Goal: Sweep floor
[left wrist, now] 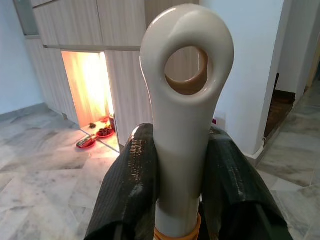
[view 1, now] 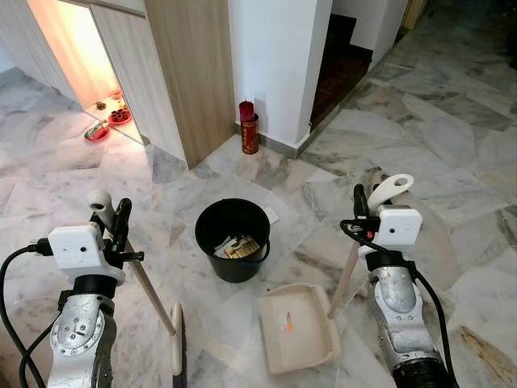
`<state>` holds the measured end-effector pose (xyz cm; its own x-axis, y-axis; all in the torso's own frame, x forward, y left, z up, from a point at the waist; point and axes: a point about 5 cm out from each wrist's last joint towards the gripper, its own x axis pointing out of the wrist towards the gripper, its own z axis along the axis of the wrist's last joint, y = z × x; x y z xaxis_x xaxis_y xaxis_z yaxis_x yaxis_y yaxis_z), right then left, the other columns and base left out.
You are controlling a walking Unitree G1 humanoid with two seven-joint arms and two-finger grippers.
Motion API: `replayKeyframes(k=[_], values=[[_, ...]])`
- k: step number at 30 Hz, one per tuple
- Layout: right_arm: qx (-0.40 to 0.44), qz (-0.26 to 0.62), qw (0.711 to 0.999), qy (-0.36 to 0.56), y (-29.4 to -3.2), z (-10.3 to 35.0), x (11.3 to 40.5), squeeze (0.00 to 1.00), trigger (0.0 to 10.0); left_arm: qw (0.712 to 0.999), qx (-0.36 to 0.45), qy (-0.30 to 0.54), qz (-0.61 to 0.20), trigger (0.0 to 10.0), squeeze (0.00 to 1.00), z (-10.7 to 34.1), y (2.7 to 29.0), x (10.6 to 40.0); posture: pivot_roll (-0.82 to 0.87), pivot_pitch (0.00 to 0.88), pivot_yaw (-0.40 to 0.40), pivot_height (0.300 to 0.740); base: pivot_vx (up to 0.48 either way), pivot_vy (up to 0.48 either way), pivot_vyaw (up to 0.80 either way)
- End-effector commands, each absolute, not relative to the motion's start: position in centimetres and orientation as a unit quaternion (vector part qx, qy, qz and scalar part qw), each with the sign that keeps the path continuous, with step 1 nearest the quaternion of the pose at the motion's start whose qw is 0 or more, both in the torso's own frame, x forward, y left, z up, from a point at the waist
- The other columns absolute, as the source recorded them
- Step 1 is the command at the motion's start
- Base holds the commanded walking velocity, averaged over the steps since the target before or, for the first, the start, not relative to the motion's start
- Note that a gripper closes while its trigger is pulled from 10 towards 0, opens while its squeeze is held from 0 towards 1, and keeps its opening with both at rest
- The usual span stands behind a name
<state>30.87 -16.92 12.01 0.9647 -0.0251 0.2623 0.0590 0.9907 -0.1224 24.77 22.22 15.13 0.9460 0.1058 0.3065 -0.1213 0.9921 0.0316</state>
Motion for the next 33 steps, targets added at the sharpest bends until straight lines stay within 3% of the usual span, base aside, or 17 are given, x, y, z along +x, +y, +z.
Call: replayKeyframes(k=[1, 10, 33], values=[[-0.063, -0.020, 0.986, -0.155, -16.9, 13.1, 31.0, 0.00, 10.0, 0.983, 0.037, -0.167, 0.061, 10.0, 0.00, 15.6, 22.2, 24.8, 0.14, 0.070, 0.023, 0.740, 0.000, 0.000, 0.00], [-0.078, -0.011, 0.985, -0.155, -16.7, 13.2, 31.0, 0.00, 10.0, 0.983, 0.035, -0.167, 0.061, 10.0, 0.00, 15.4, 21.9, 24.8, 0.13, 0.083, 0.013, 0.740, 0.000, 0.000, 0.00], [-0.074, -0.003, 0.984, -0.165, -17.3, 13.9, 31.2, 0.00, 10.0, 0.984, 0.026, -0.168, 0.051, 10.0, 0.00, 14.9, 21.1, 24.8, 0.11, 0.045, -0.003, 0.740, 0.000, -0.277, 0.00]])
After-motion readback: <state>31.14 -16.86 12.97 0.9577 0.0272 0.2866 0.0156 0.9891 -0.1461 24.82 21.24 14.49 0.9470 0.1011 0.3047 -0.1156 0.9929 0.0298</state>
